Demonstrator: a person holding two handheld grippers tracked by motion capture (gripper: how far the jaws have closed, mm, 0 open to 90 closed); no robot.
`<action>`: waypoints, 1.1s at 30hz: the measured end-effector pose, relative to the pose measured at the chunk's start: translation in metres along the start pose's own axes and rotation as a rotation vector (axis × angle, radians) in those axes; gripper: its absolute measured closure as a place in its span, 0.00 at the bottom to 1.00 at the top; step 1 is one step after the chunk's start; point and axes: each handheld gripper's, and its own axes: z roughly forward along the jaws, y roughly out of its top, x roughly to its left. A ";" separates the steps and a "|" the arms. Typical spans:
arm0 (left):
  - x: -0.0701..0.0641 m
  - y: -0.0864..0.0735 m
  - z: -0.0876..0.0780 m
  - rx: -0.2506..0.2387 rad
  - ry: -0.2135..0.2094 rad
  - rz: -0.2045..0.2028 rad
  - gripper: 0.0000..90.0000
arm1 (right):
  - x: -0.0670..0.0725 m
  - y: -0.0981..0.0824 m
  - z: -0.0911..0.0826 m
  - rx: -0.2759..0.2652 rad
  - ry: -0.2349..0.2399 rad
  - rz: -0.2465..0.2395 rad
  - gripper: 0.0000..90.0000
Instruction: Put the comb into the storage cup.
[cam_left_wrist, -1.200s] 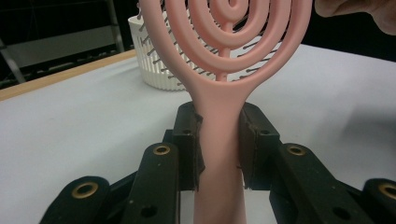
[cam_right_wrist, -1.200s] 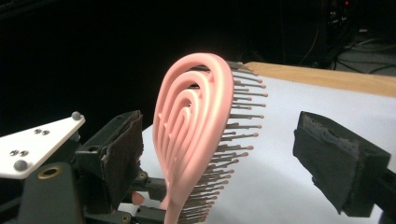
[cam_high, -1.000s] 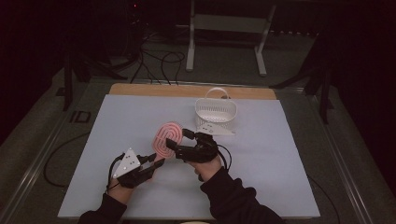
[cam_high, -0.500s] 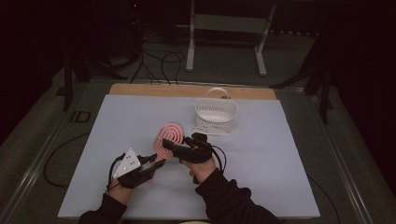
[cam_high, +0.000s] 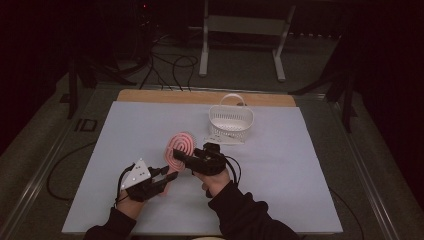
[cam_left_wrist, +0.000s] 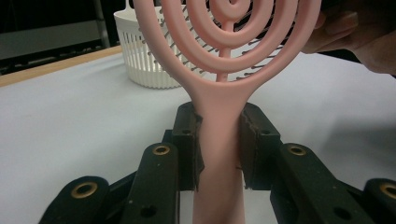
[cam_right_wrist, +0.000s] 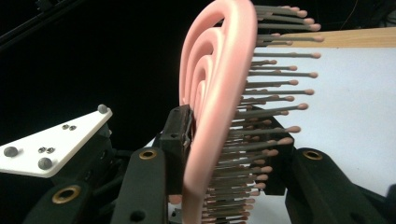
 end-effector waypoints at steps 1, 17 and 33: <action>0.000 0.000 0.000 -0.002 -0.002 -0.002 0.79 | 0.001 0.000 0.000 -0.006 0.000 -0.004 0.70; -0.003 0.003 0.001 -0.012 -0.005 -0.016 0.79 | 0.005 0.002 -0.002 -0.034 0.025 -0.059 0.71; -0.004 0.003 0.006 0.022 0.014 -0.063 0.40 | 0.001 0.008 -0.007 -0.052 -0.004 -0.103 0.71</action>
